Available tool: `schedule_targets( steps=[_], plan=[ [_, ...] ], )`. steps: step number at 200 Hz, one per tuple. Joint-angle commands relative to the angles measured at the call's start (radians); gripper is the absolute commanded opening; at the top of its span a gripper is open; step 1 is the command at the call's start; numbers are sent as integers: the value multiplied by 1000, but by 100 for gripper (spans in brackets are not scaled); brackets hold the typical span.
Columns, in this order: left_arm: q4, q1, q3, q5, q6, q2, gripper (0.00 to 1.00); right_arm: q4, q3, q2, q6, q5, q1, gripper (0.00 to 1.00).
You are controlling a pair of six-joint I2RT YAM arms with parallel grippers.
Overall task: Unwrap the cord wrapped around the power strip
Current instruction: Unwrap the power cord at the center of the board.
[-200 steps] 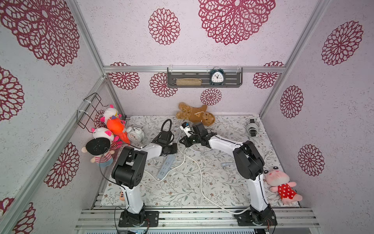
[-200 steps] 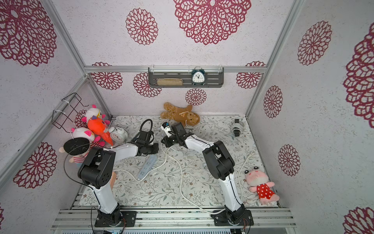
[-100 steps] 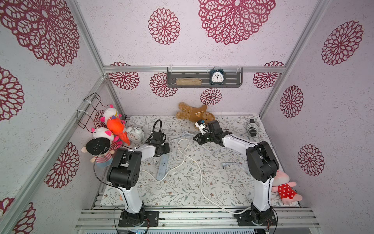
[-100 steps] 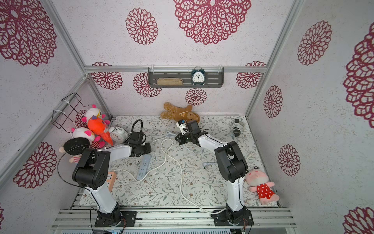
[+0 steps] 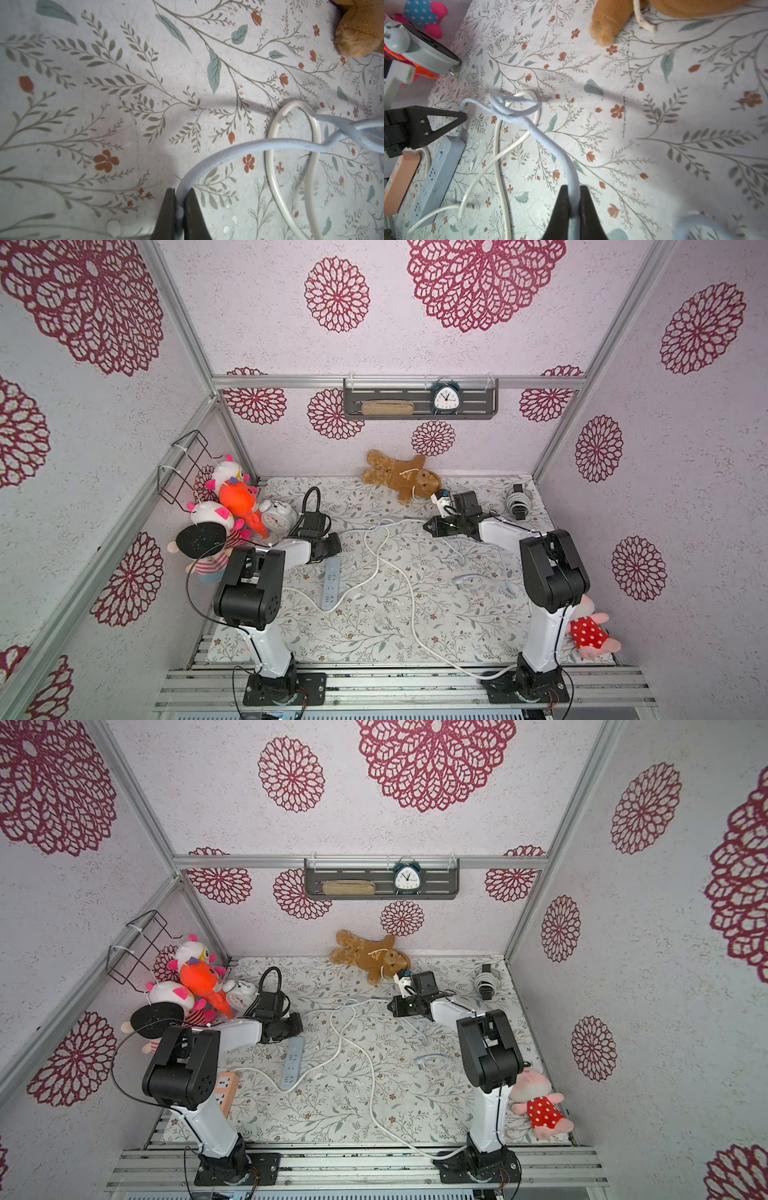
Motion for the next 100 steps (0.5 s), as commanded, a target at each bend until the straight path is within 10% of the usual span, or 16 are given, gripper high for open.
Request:
schedule_targets(
  steps=[1, 100],
  plan=[
    [-64, 66, -41, -90, -55, -26, 0, 16, -31, -86, 53, 114, -130, 0],
    [-46, 113, -77, -102, -91, -72, 0, -52, -84, -108, 9, 237, -228, 0]
  ],
)
